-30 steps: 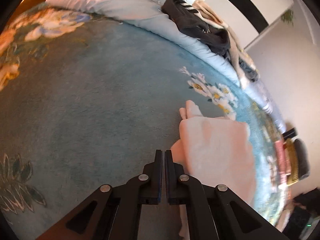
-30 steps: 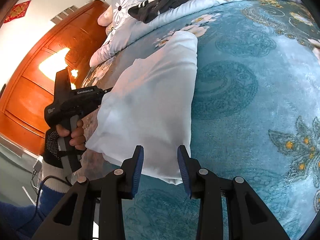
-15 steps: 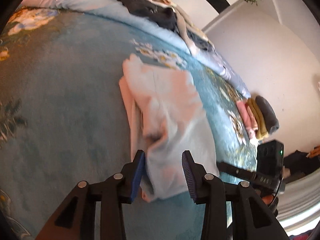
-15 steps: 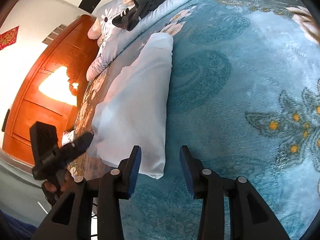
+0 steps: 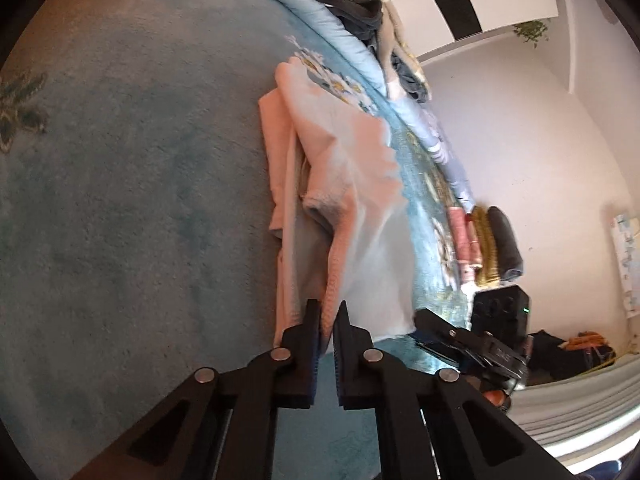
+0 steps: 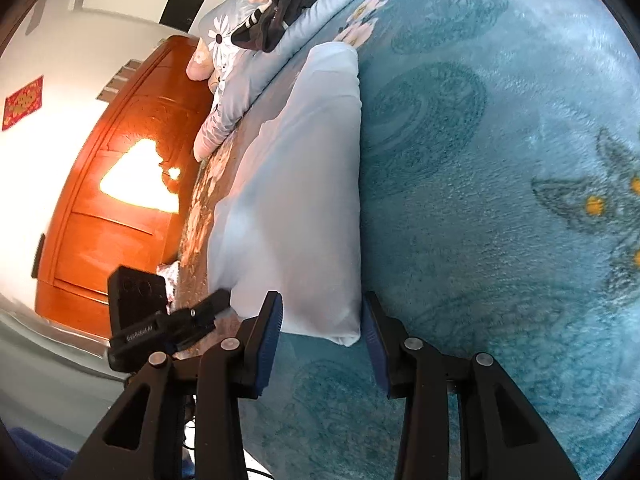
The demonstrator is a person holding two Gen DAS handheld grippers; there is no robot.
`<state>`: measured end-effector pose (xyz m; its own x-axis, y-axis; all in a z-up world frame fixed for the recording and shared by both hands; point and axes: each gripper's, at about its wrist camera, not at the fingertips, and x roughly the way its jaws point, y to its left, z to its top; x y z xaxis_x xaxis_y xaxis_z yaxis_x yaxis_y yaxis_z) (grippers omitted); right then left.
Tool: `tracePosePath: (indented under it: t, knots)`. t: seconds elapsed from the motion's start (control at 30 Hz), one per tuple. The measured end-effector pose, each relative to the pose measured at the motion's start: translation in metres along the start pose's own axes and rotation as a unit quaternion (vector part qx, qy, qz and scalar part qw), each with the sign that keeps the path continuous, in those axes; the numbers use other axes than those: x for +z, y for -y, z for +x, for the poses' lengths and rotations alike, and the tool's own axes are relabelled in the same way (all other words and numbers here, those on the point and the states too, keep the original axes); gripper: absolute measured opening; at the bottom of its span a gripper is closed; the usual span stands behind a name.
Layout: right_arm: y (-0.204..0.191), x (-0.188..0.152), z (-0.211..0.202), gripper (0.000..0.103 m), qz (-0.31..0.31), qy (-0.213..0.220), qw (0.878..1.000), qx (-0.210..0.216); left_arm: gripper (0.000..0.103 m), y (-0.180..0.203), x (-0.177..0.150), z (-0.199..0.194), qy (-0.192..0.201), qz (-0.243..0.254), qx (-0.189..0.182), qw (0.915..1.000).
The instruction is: Fold clothes
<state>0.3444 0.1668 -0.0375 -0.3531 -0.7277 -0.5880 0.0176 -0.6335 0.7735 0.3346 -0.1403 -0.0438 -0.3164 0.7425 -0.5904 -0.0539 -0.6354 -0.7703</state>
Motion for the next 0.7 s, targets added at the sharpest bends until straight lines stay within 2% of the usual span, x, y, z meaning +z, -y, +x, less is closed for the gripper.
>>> tracePosePath:
  t: [0.07,0.23,0.27,0.3,0.33,0.37,0.4,0.47,0.5,0.6,0.7]
  knots:
    - [0.003,0.002,0.001,0.041,0.014,0.001,1.0,0.011,0.007,-0.003,-0.002,0.001,-0.004,-0.005,0.009,0.9999]
    - [0.003,0.002,0.004,0.039,0.027,0.005,0.999,0.029,0.006,0.001,0.0,-0.003,0.002,0.002,0.0,1.0]
    - [0.002,0.002,0.006,0.024,0.028,0.005,0.999,0.028,0.007,0.004,0.0,-0.004,0.004,0.007,0.0,1.0]
    - [0.001,0.003,0.008,0.013,0.031,0.005,0.999,0.027,0.009,0.007,0.001,-0.006,0.005,0.012,0.0,0.9999]
    - [0.002,0.004,0.007,0.01,0.036,0.005,0.999,0.027,0.012,0.011,0.002,-0.008,0.006,0.017,0.0,0.9998]
    - [0.004,0.005,0.005,0.009,0.041,0.005,0.999,0.027,0.025,0.014,0.003,-0.01,0.007,0.022,0.0,0.9997]
    - [0.005,0.008,0.002,0.008,0.044,0.004,0.999,0.028,0.044,0.017,0.004,-0.011,0.009,0.026,0.0,0.9996]
    - [0.006,0.018,-0.012,0.008,0.037,0.004,0.999,0.034,0.055,0.024,0.003,-0.013,0.009,0.035,-0.009,0.9993]
    - [0.006,0.024,-0.02,0.008,0.027,0.005,0.999,0.031,0.055,0.028,0.003,-0.012,0.009,0.042,-0.009,0.999]
    - [0.008,0.056,-0.054,0.008,-0.028,-0.001,1.0,-0.014,0.057,0.036,0.005,-0.007,0.008,0.056,-0.005,0.9984]
    - [0.019,0.098,-0.082,0.008,-0.069,-0.026,0.995,-0.06,0.057,0.044,0.015,0.005,0.01,0.061,-0.002,0.9981]
